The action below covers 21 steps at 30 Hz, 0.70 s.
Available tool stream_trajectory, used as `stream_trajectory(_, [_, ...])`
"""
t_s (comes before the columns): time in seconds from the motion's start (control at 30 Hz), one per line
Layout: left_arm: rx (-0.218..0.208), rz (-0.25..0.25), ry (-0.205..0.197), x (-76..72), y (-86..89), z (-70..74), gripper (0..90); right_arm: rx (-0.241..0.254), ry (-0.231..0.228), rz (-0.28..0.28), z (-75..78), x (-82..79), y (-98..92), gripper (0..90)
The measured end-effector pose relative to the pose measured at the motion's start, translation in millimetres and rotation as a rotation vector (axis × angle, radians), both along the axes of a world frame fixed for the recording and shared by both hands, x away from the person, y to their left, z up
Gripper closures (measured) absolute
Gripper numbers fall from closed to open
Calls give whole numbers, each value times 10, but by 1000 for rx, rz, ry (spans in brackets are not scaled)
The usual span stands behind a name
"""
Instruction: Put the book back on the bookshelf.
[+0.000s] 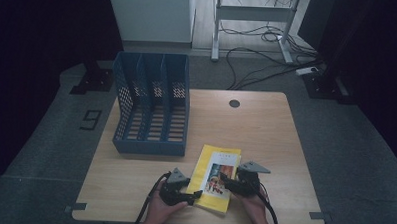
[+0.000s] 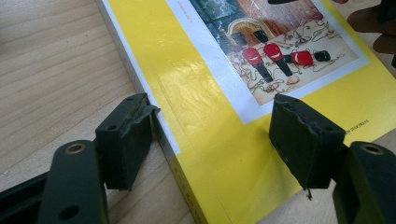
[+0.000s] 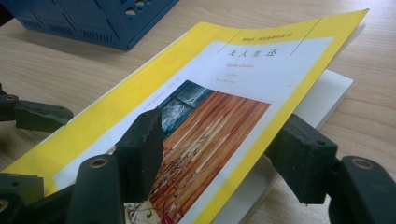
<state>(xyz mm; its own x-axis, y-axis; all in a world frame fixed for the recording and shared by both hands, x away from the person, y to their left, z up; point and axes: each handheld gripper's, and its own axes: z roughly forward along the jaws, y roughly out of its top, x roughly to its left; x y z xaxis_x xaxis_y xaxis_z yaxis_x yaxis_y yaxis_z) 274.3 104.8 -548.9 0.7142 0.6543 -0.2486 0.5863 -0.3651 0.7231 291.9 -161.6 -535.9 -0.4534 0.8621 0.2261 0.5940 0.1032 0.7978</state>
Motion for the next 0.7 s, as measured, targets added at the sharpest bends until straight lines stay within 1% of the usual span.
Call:
stream_trajectory(0.2, [0, 0, 0, 0, 0, 0, 295, 4, -3, -4, -2, 40, -14, 389])
stream_trajectory(0.33, [0, 0, 0, 0, 0, 0, 295, -5, -5, -3, -14, 71, -7, 409])
stream_trajectory(0.47, [0, 0, 0, 0, 0, 0, 295, -28, -9, 4, -15, 105, 8, 452])
stream_trajectory(0.6, [1, -1, 0, 0, 0, 0, 295, -27, 8, 17, -7, 151, 14, 465])
stream_trajectory(0.7, [1, 0, 0, 0, 0, 0, 296, -26, 11, 24, -1, 175, 22, 463])
